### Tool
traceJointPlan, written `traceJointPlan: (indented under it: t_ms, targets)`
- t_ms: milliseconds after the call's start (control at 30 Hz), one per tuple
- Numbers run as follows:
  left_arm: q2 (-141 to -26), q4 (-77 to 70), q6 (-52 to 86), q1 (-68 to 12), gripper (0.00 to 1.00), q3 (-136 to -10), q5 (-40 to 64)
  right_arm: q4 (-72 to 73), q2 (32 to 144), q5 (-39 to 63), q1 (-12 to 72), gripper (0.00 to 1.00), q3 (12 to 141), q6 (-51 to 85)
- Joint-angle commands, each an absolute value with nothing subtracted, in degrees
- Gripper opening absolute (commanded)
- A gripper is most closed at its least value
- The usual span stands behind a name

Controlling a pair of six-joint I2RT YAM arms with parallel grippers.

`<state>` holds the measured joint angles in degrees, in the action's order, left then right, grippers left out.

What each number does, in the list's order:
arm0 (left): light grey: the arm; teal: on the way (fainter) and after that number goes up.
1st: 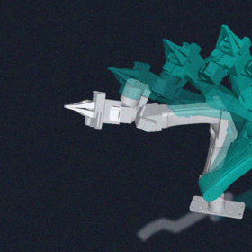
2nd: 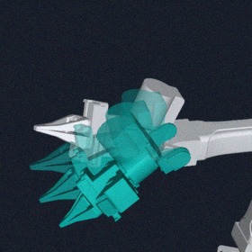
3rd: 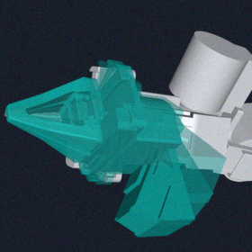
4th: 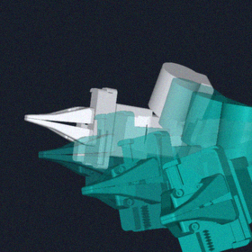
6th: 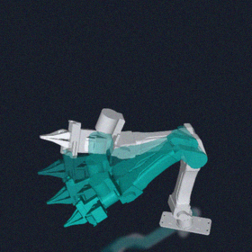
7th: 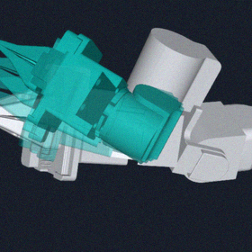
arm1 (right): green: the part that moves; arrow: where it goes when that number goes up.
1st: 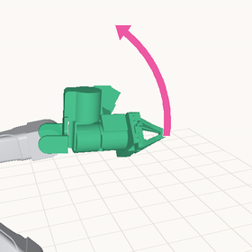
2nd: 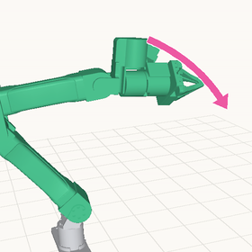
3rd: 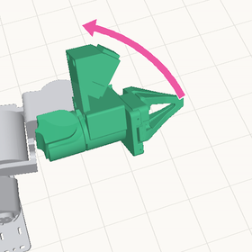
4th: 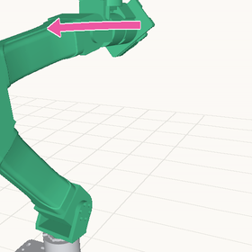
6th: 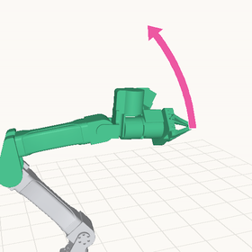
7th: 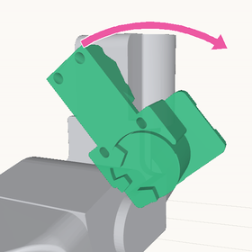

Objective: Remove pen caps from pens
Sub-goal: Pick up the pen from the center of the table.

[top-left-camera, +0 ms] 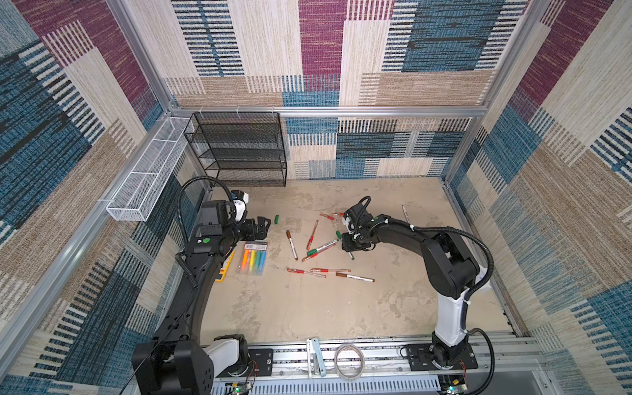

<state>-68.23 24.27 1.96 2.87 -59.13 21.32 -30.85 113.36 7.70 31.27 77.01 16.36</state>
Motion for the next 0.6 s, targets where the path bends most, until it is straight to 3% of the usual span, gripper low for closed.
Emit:
traceJointPlan:
  t_ms: [0,133,300,567]
  targets:
    - [-68.25,24.40,2.46,2.94,0.98,-59.80,22.09,-33.00,114.73,5.60,31.80,0.31,78.05,15.81]
    - [-68.36,23.70,2.33,2.94,0.98,-59.56,22.08,-32.78,115.17,4.24,32.04,0.27,77.36,15.39]
    - [-68.28,24.52,2.49,2.90,0.98,-60.07,23.27,-34.19,115.26,2.03,32.08,0.14,77.06,15.57]
    - [-68.13,23.85,2.46,2.86,0.98,-59.82,28.63,-32.18,110.30,3.67,32.08,0.10,76.45,17.10]
